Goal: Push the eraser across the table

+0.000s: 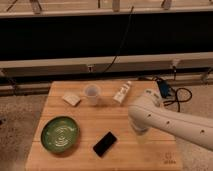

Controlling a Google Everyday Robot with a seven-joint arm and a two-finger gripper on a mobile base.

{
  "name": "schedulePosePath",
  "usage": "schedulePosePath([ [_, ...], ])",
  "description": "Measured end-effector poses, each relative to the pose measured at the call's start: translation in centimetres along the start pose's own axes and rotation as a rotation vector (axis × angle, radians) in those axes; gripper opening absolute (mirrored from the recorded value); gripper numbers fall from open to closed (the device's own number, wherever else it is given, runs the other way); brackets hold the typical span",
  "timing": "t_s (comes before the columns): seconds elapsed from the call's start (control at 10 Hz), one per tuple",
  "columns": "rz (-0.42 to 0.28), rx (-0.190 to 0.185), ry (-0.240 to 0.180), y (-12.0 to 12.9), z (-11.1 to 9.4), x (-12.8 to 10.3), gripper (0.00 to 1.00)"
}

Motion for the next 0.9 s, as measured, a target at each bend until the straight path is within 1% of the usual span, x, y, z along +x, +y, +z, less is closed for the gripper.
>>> schedulePosePath([
  [0.1,-0.012,0.001,-0.002,-0.1,0.0,-0.1,0.80],
  [0.4,-0.025,-0.020,-0.009,0.6,1.1,-1.1,0.80],
  [0.7,-0.049,-0.031,-0.014,1.0,1.9,-1.7,0.79],
  [0.9,-0.062,-0.041,-0.018,1.4,3.0,-2.0,0.65],
])
